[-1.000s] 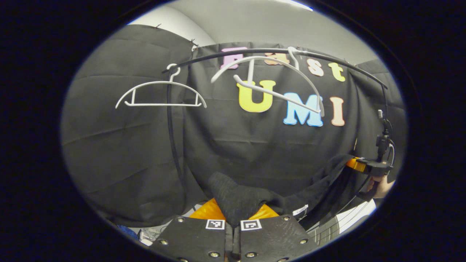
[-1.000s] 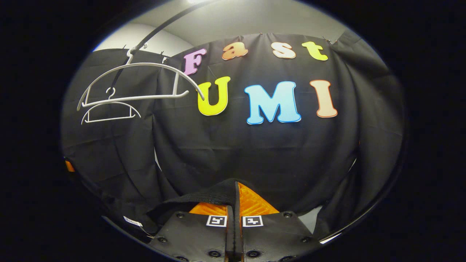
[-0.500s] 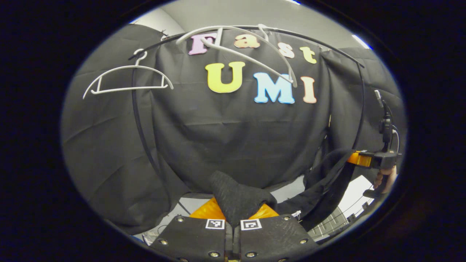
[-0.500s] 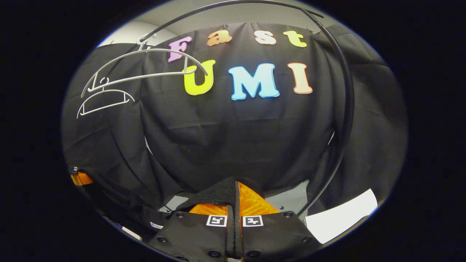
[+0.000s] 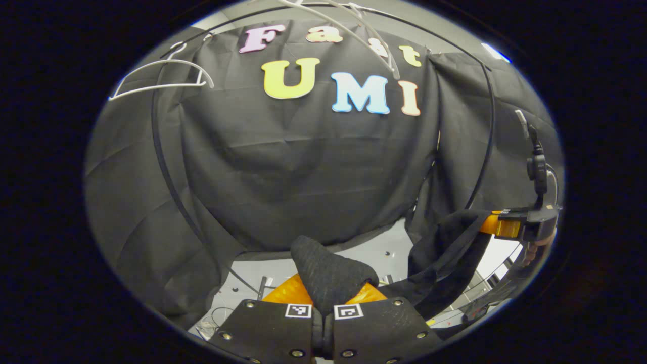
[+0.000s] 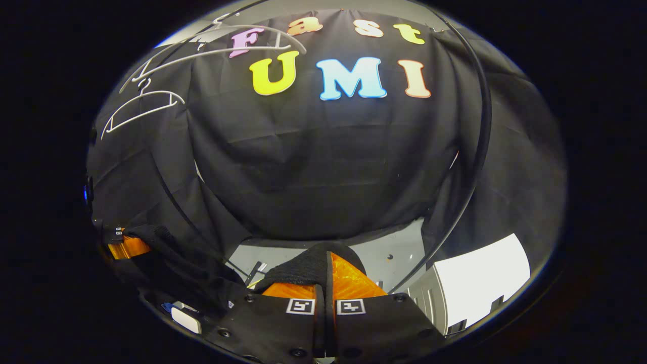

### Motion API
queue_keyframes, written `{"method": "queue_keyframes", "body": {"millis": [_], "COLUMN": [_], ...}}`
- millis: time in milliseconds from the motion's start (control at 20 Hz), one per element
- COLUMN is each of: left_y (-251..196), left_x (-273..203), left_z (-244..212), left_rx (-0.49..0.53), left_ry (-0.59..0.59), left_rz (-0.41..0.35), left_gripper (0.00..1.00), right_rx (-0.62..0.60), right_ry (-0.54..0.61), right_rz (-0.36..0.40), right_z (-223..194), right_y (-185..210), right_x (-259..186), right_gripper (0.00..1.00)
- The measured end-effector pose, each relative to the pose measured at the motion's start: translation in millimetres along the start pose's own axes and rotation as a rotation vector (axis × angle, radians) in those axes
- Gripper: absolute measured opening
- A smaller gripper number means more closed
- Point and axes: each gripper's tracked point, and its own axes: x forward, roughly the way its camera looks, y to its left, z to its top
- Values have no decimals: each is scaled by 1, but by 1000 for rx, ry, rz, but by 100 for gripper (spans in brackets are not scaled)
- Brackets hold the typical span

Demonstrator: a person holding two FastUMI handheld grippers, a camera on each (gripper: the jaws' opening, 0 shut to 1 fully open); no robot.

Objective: Grasp the clothes on the hanger with both hands and then place them into the laundry hamper below.

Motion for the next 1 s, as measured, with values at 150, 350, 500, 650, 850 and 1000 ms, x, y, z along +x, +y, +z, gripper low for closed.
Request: {"method": "queue_keyframes", "body": {"millis": [150, 350, 500, 650, 850, 1000], "left_y": [-4, 4, 5, 5, 4, -1], "left_x": [18, 48, 63, 65, 67, 68], "left_z": [-25, -56, -73, -87, -93, -100], "left_rx": [-15, -36, -53, -58, -73, -85], "left_ry": [41, 108, 128, 147, 156, 177], "left_rz": [-24, -8, 13, 20, 27, 33], "left_gripper": [1, 1, 2, 2, 3, 2], "right_rx": [-26, -32, 29, 55, 67, 94], "right_ry": [76, 151, 196, 221, 236, 260], "right_rz": [35, 45, 25, 9, -1, -6], "right_z": [-19, -57, -71, -77, -82, -87], "right_y": [20, 25, 21, 13, 4, 2], "right_x": [19, 26, 32, 37, 36, 38], "right_gripper": [2, 2, 0, 2, 0, 4]}}
